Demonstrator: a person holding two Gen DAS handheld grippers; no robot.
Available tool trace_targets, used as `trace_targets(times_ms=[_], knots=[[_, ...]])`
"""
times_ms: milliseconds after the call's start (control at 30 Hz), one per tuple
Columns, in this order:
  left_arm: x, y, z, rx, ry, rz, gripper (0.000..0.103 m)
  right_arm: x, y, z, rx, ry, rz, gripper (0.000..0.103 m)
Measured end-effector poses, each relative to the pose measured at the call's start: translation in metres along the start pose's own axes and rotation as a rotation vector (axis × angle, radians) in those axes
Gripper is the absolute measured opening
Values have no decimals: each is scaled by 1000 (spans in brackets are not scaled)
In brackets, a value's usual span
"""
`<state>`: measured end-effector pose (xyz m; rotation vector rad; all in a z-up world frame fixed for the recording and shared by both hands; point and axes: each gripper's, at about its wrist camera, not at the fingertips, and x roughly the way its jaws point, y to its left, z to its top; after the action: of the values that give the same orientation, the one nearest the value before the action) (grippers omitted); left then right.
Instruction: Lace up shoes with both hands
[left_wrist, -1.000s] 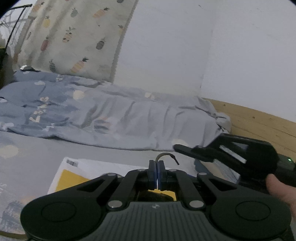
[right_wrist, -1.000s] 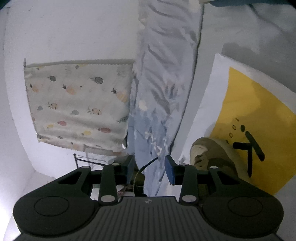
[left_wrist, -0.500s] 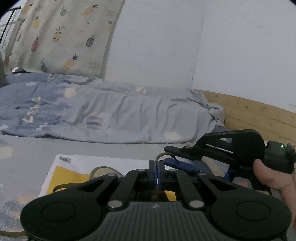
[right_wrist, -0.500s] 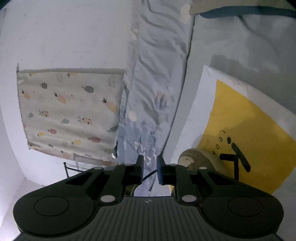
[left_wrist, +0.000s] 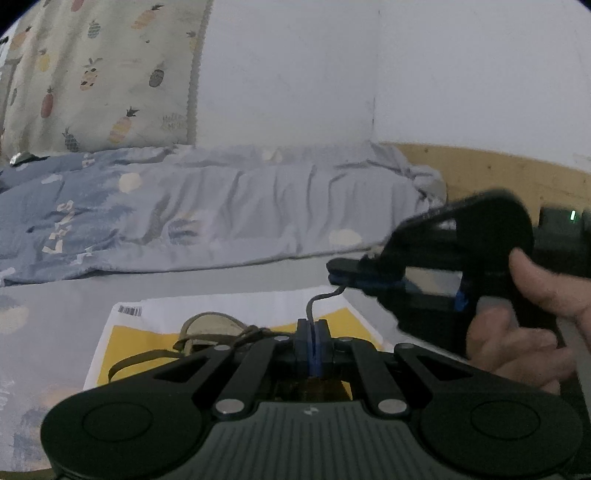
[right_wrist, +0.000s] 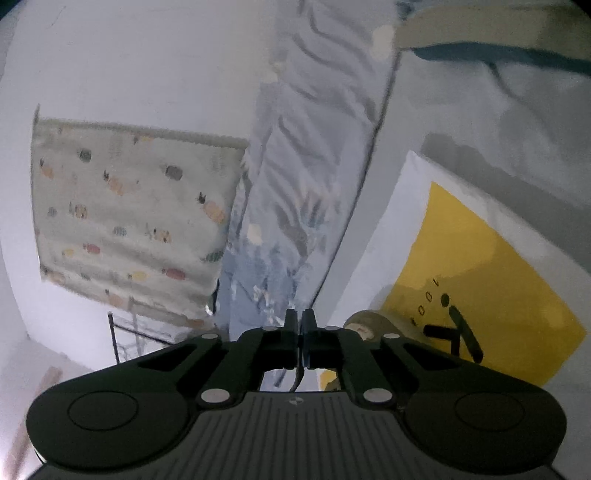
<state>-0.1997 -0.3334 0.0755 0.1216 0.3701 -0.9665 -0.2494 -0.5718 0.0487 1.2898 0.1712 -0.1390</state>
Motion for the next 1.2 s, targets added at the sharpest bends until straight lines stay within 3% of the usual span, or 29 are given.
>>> trace_targets(times_ms=[133, 233, 400, 667, 1200], knots=[[-3, -9, -2, 88, -19, 18, 25, -1, 20, -3, -177, 2, -49, 3], [-4, -17, -3, 144, -32, 27, 27, -2, 35, -8, -310, 6, -83, 3], [-3, -24, -2, 192, -41, 44, 27, 1, 50, -20, -423, 68, -87, 3], [0, -26, 2, 208, -48, 61, 27, -4, 59, -33, -463, 112, -66, 3], [1, -28, 3, 198, -49, 77, 5, -8, 61, -33, -447, 129, -46, 3]])
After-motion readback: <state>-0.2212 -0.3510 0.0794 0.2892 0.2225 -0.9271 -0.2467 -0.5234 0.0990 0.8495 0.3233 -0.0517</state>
